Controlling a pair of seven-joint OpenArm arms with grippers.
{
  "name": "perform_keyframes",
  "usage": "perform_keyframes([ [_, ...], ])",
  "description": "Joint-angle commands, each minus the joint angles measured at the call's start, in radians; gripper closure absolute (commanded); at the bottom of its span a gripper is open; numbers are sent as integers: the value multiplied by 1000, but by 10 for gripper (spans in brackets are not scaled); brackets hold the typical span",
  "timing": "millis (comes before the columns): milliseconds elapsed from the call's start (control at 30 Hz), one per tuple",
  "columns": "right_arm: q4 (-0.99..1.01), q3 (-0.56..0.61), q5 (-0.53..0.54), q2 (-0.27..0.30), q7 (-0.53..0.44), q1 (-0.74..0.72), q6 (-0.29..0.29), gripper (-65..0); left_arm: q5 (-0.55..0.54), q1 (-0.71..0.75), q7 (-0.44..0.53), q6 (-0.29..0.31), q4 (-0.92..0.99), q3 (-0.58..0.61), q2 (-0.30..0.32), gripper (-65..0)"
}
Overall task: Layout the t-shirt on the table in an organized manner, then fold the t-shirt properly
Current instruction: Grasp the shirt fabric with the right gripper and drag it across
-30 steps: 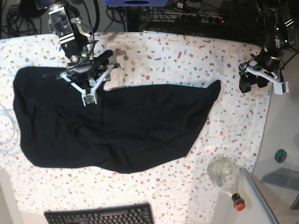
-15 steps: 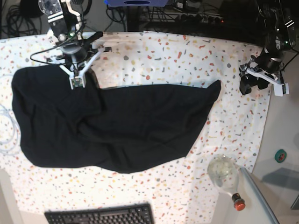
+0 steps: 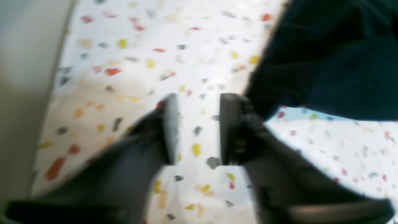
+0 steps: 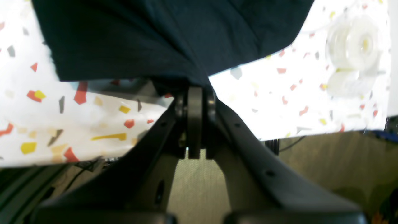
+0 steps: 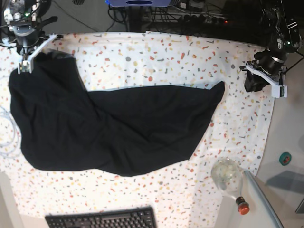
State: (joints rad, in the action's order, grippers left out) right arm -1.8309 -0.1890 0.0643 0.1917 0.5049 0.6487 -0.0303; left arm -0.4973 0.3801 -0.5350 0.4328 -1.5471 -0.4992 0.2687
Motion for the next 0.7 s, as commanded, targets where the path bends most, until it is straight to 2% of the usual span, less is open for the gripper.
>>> perform_keyframes([
  [0, -8, -34, -11, 1, -18, 3, 3, 0, -5, 1, 20, 14, -16, 4, 5, -91],
  [67, 27, -93, -11, -13, -18, -7, 7, 0, 2, 1, 20, 21, -16, 30, 4, -63],
  [333, 239, -260, -11, -14, -21, -99, 16, 0, -2, -2, 20, 21, -13, 37, -3, -61],
  [500, 247, -267, -11, -19, -19, -117, 151, 0, 2, -2, 20, 21, -13, 37, 4, -61],
  [667, 233, -266, -11, -54, -2, -114, 165, 0, 2, 1, 20, 21, -10, 27, 4, -58],
])
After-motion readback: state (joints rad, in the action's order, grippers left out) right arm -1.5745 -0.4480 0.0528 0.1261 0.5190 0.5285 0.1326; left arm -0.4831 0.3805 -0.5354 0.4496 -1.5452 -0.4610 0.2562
